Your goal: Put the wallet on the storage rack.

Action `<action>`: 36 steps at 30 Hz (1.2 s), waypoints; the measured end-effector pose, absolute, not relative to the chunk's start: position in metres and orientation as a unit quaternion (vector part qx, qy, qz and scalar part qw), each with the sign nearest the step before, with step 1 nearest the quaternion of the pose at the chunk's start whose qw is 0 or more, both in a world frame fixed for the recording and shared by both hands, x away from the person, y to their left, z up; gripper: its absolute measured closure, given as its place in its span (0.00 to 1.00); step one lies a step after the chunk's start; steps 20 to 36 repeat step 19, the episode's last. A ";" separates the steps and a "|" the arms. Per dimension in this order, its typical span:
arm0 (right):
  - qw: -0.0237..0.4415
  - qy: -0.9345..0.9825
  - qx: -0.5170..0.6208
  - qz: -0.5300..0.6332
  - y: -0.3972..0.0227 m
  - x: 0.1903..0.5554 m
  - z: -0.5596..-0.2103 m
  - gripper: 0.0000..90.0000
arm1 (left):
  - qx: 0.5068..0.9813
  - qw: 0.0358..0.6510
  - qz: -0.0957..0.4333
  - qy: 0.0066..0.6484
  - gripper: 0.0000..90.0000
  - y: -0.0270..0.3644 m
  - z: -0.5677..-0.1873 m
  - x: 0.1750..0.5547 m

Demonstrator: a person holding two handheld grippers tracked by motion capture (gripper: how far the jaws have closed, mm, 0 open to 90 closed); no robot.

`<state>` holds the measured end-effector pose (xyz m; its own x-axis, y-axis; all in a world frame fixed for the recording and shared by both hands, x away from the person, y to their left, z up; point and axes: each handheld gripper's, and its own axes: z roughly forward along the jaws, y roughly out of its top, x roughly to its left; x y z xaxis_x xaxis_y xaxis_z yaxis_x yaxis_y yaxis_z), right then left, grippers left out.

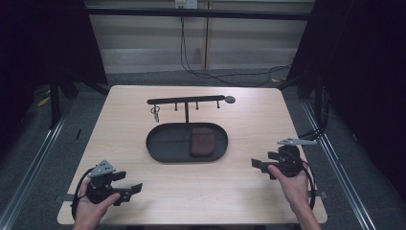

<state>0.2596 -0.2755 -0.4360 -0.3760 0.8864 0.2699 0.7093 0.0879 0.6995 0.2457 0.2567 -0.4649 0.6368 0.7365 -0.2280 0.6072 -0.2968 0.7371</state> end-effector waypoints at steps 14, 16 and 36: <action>0.125 0.710 0.571 0.394 -0.310 0.227 -0.460 0.18 | 0.802 0.415 0.076 0.423 0.18 0.257 -0.466 0.247; 0.132 0.712 0.577 0.378 -0.313 0.224 -0.465 0.18 | 0.800 0.418 0.076 0.424 0.18 0.257 -0.466 0.247; 0.143 0.725 0.586 0.333 -0.316 0.223 -0.475 0.19 | 0.801 0.418 0.075 0.422 0.18 0.257 -0.465 0.247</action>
